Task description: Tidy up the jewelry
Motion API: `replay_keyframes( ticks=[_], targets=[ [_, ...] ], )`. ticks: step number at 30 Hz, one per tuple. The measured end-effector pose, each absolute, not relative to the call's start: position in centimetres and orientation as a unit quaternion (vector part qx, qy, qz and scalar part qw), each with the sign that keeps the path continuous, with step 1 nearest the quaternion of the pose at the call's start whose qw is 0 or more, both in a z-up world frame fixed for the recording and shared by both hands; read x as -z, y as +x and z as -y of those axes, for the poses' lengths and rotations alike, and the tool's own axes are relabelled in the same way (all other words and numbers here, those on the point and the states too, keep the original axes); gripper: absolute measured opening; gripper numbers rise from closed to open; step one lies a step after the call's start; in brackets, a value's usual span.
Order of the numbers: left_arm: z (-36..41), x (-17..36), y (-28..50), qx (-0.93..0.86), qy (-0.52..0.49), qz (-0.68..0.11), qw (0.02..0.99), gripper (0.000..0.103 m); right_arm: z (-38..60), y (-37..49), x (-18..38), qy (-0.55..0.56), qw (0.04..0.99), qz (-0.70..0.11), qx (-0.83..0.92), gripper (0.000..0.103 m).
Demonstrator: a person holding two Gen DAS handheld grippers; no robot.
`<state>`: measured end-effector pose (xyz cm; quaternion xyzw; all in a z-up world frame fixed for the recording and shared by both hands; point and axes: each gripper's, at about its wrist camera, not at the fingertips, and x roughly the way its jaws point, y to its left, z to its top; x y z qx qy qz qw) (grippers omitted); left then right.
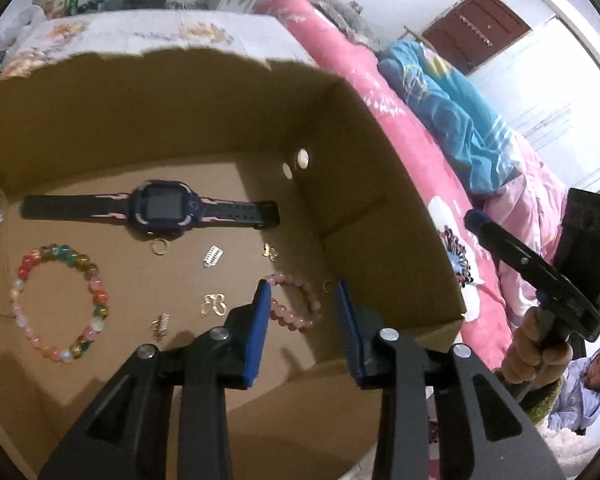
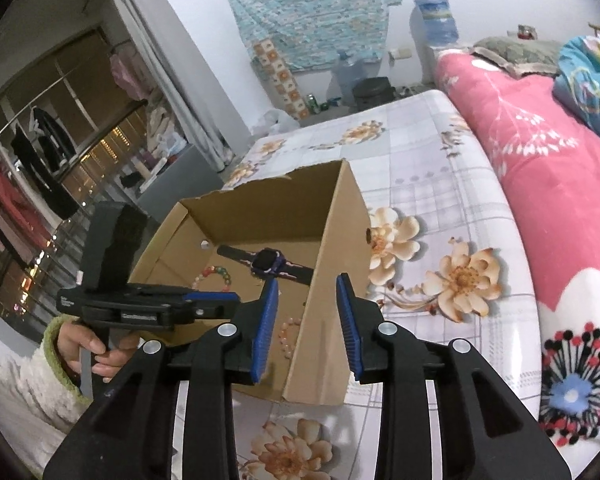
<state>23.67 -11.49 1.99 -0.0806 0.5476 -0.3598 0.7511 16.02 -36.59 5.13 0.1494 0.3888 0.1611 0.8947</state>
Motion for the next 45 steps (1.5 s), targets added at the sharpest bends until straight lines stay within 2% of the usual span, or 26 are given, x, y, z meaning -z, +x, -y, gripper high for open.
replay_keyframes(
  ticks=[2, 3, 7, 9, 12, 20, 28, 45],
  targets=[
    [10.2, -3.6, 22.6, 0.355, -0.072, -0.515, 0.777, 0.037, 36.6, 16.0, -4.9, 0.153, 0.894, -0.391, -0.158, 0.035],
    [9.3, -4.7, 21.9, 0.345, -0.063, -0.492, 0.797, 0.043, 36.6, 16.0, -4.8, 0.155, 0.893, -0.393, -0.157, 0.037],
    [5.3, -8.3, 19.4, 0.288, -0.028, -0.402, 0.869, 0.075, 36.1, 16.1, -3.9, 0.157, 0.888, -0.404, -0.151, 0.046],
    [3.1, -9.3, 18.5, 0.245, -0.018, -0.373, 0.895, 0.083, 36.0, 16.4, -3.1, 0.165, 0.882, -0.416, -0.147, 0.051],
    [0.2, -9.3, 18.1, 0.175, 0.002, -0.352, 0.920, 0.091, 35.7, 17.0, -1.6, 0.188, 0.864, -0.441, -0.154, 0.051],
    [-3.3, -1.9, 21.1, 0.191, -0.135, -0.487, 0.842, 0.091, 34.8, 17.5, -0.2, 0.219, 0.833, -0.472, -0.186, 0.053],
    [-1.9, -1.5, 18.3, 0.200, -0.130, -0.488, 0.840, 0.090, 35.3, 16.2, -0.4, 0.235, 0.827, -0.480, -0.176, 0.053],
    [-1.5, -1.3, 10.1, 0.233, -0.127, -0.475, 0.839, 0.090, 35.3, 7.2, -0.7, 0.233, 0.837, -0.478, -0.128, 0.053]
  ],
)
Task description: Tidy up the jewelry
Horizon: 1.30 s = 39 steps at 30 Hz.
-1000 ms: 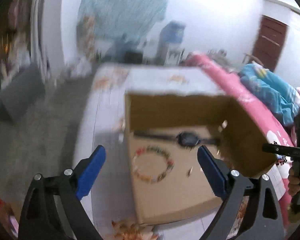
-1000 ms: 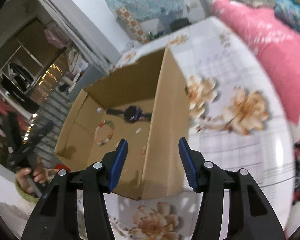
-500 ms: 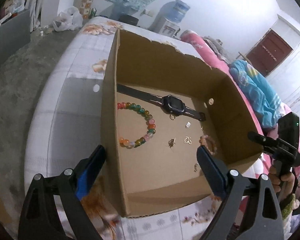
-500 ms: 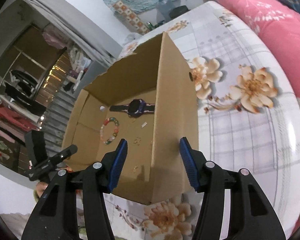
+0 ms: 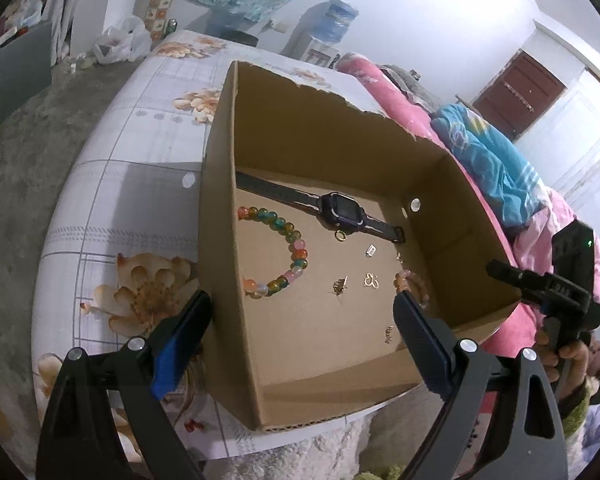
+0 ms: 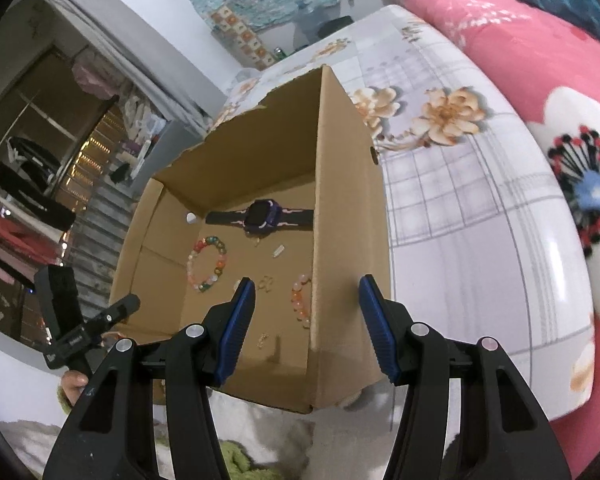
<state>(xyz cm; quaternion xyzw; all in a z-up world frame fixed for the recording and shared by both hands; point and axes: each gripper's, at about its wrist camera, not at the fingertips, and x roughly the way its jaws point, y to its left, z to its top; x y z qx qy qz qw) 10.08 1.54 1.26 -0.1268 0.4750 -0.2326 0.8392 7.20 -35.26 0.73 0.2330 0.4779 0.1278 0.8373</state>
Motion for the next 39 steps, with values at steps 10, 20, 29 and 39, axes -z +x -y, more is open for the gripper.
replay_keyframes(
  ticks=[10, 20, 29, 39],
  targets=[
    [-2.8, -2.8, 7.2, 0.180, -0.114, -0.392, 0.895, 0.091, 34.6, 5.3, -1.6, 0.210, 0.871, -0.439, -0.063, 0.057],
    [-2.1, -6.3, 0.3, 0.176, -0.042, -0.309, 0.934, 0.097, 30.7, -2.9, -5.0, 0.084, 0.921, -0.373, 0.072, 0.094],
    [0.7, -7.4, -2.9, 0.179, -0.023, -0.320, 0.930, 0.097, 26.8, -5.3, -7.2, -0.003, 0.941, -0.329, 0.079, 0.095],
    [2.1, -6.8, -2.4, 0.145, -0.019, -0.354, 0.924, 0.097, 26.0, -5.5, -7.4, 0.014, 0.944, -0.321, 0.074, 0.095]
  ],
)
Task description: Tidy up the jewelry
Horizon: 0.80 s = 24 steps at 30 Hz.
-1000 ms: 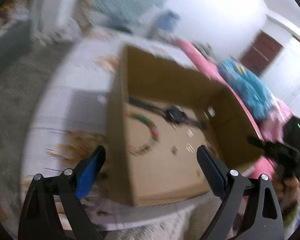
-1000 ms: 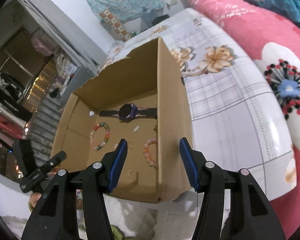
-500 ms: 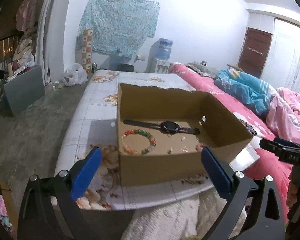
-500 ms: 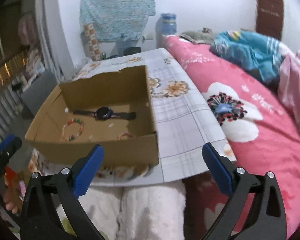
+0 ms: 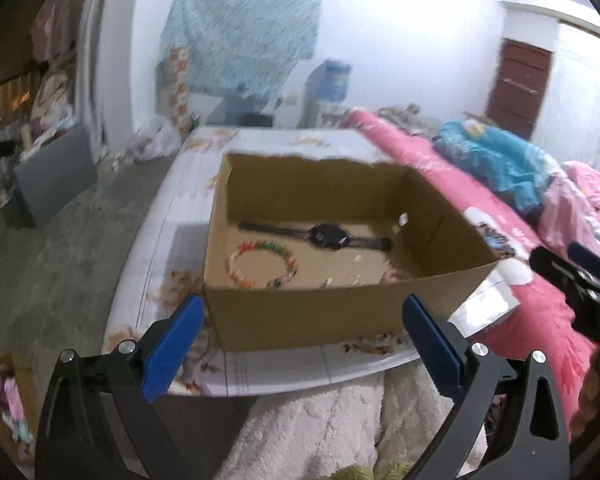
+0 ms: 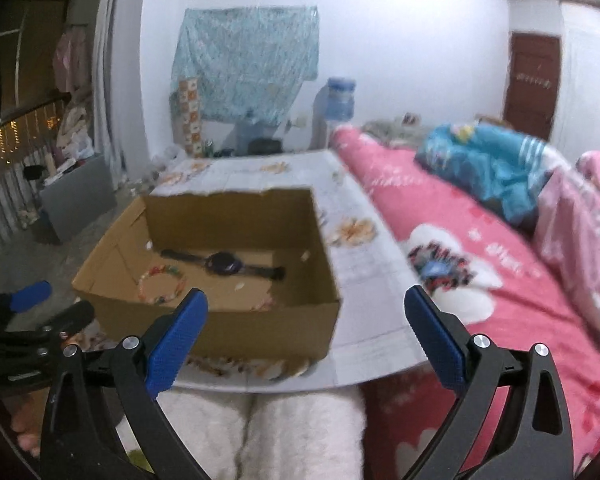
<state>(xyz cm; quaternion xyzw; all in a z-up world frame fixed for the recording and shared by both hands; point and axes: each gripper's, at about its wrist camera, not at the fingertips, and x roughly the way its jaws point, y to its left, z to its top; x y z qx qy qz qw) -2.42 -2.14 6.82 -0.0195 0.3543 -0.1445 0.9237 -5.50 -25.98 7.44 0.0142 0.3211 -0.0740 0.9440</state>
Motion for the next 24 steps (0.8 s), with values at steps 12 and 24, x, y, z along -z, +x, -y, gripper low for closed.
replay_keyframes(
  ticks=[12, 24],
  targets=[
    [3.4, -3.1, -0.5, 0.101, 0.000, -0.452, 0.887, 0.097, 25.2, -3.4, -2.2, 0.040, 0.901, -0.429, 0.058, 0.095],
    [4.5, -2.5, 0.4, 0.091, 0.021, -0.464, 0.881, 0.097, 24.1, -1.9, -1.6, 0.043, 0.894, -0.445, 0.034, 0.095]
  ],
)
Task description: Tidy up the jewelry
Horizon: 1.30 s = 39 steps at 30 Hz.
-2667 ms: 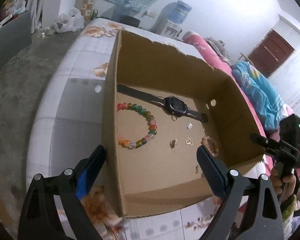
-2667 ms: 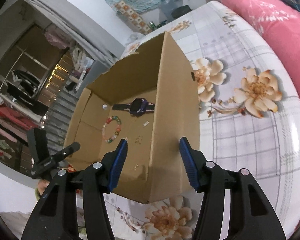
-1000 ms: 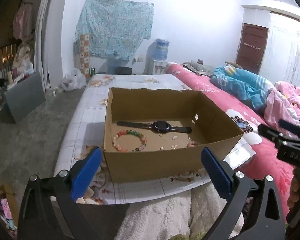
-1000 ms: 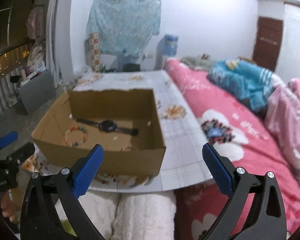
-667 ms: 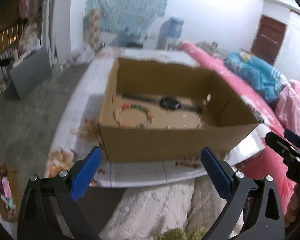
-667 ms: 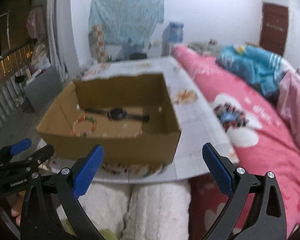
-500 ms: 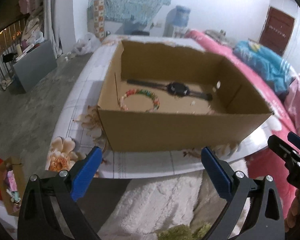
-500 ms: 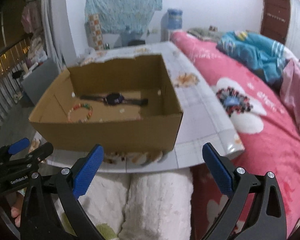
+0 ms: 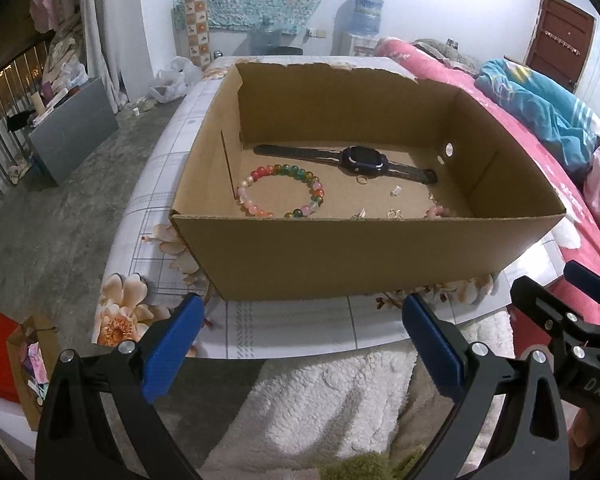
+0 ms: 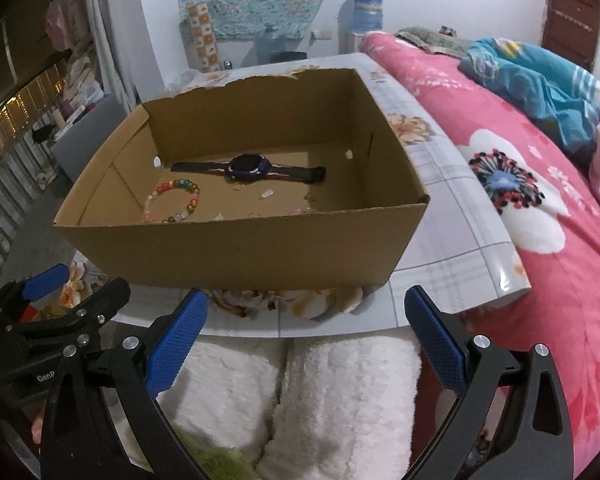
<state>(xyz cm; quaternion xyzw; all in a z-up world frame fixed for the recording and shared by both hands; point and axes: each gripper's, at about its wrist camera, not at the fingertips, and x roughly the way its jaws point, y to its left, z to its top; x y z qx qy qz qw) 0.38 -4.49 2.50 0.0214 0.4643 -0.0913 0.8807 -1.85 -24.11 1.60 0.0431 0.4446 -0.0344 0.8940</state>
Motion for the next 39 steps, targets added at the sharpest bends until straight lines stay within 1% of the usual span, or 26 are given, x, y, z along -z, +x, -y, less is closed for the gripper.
replay_keyframes(
  ticks=[39],
  targets=[
    [4.85, -2.52, 0.73, 0.086, 0.030, -0.471, 0.878, 0.097, 24.38, -1.45, -0.58, 0.057, 0.886, -0.459, 0.030, 0.095]
  ],
)
